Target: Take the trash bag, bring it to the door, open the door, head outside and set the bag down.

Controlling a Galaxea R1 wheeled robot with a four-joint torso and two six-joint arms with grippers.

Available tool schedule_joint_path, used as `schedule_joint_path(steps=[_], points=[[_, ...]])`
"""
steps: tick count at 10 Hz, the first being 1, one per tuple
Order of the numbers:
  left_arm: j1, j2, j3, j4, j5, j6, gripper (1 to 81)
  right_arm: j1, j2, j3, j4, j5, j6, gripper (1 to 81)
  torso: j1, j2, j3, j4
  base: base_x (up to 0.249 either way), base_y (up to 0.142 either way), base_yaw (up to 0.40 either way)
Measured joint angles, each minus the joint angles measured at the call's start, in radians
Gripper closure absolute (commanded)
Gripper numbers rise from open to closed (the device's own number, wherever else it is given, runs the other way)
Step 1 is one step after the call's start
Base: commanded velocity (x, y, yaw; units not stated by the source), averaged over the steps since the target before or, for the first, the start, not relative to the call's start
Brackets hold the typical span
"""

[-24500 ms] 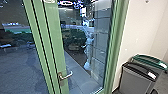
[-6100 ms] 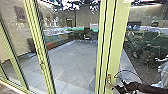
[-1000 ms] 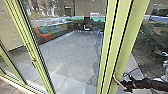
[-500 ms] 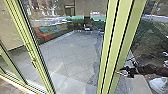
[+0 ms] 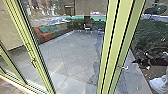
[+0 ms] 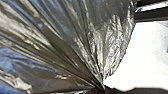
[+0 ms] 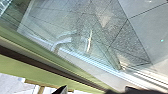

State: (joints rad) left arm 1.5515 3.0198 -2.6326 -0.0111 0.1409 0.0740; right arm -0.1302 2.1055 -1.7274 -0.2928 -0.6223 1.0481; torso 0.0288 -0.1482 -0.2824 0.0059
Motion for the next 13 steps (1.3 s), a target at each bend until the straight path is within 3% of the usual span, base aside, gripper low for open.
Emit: schedule_joint_path(steps=[2,4,7,8,11,13], points=[[0.001,0.003,0.000,0.000,0.000,0.000,81.1,0.020,0.000,0.011,-0.063,-0.115,-0.002,1.0,0.001,0.001,0.000,0.000,0.000,0.000,0.000],[0.001,0.003,0.000,0.000,0.000,0.001,81.1,0.100,-0.015,0.022,-0.135,-0.260,-0.087,1.0,0.001,0.001,0.000,0.000,0.000,0.000,0.000],[0.001,0.003,0.000,0.000,0.000,0.001,81.1,0.161,-0.033,0.018,-0.310,-0.439,-0.190,1.0,0.002,0.001,0.000,0.000,0.000,0.000,0.000],[0.001,0.003,0.000,0.000,0.000,0.001,81.1,0.187,-0.033,0.005,-0.371,-0.473,-0.253,1.0,0.002,0.002,0.000,0.000,0.000,0.000,0.000],[0.001,0.015,0.000,0.000,0.001,0.000,81.1,0.188,-0.027,-0.038,-0.468,-0.506,-0.328,1.0,0.002,0.002,0.000,0.000,0.000,0.000,0.000],[0.001,0.015,0.000,0.000,0.001,-0.001,81.1,0.174,-0.005,-0.083,-0.537,-0.519,-0.450,1.0,0.002,0.002,0.000,0.001,0.000,0.000,0.000]])
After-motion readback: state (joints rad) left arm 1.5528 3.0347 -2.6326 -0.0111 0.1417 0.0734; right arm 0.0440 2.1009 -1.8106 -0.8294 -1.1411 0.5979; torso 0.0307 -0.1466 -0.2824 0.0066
